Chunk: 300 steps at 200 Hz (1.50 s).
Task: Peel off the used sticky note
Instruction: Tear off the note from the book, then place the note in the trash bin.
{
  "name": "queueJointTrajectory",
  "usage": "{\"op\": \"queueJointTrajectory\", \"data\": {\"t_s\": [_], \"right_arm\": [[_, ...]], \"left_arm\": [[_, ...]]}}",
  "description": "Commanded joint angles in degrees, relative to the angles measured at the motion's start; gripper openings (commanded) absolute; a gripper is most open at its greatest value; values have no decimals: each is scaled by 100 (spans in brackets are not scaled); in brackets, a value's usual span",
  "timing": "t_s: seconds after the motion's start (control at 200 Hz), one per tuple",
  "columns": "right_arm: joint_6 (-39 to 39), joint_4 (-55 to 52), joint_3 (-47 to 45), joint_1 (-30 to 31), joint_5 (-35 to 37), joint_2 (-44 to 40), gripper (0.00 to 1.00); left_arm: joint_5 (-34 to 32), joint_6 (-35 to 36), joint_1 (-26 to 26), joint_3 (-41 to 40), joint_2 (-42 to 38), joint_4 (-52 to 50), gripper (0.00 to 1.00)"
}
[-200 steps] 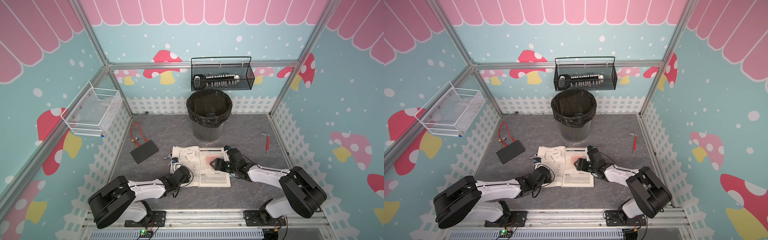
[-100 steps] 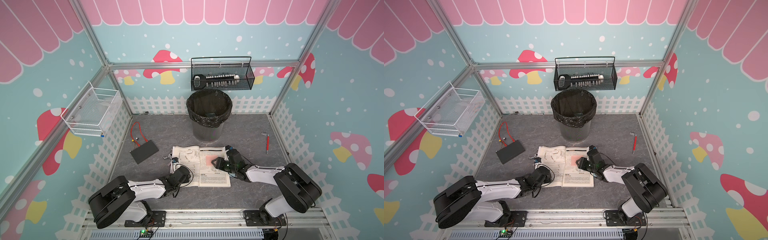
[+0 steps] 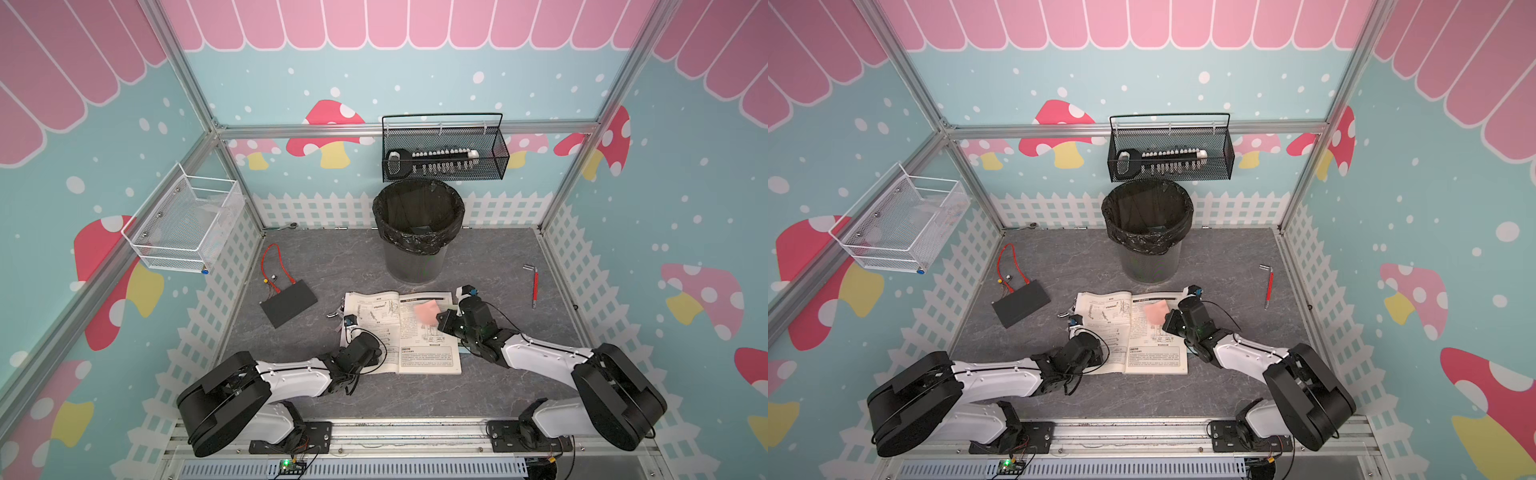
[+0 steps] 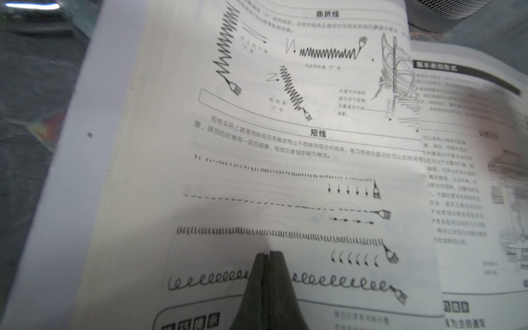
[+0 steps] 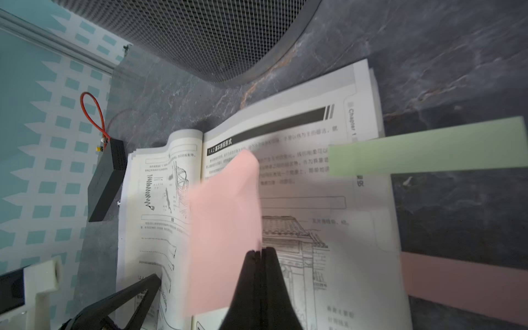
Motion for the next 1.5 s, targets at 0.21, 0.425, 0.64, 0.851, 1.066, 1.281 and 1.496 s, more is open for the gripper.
{"op": "queueJointTrajectory", "data": {"t_s": [0.21,0.425,0.64,0.851,1.066,1.281,1.496], "right_arm": [[-709,-848,476,-127,1048,-879,0],[-1843,-1569,2188,-132,1128,-1246,0],[-2745,-1994,4276,-420,934,-260,0],[-2947,-2060,5700,-839,263,1368,0],[-3140,-2198,7113,-944,-25,2755,0],[-3252,-2408,8123,-944,-244,3445,48],[-3268,-2472,8149,-930,-535,3315,53]], "left_arm": [[226,-68,11,-172,257,-746,0],[196,-57,19,-186,122,-771,0],[186,-71,16,-208,96,-771,0],[181,-74,11,-226,-6,-771,0],[153,-88,14,-207,-52,-795,0],[98,-84,11,-189,-69,-841,0],[39,-35,18,-139,-182,-935,0]]}}
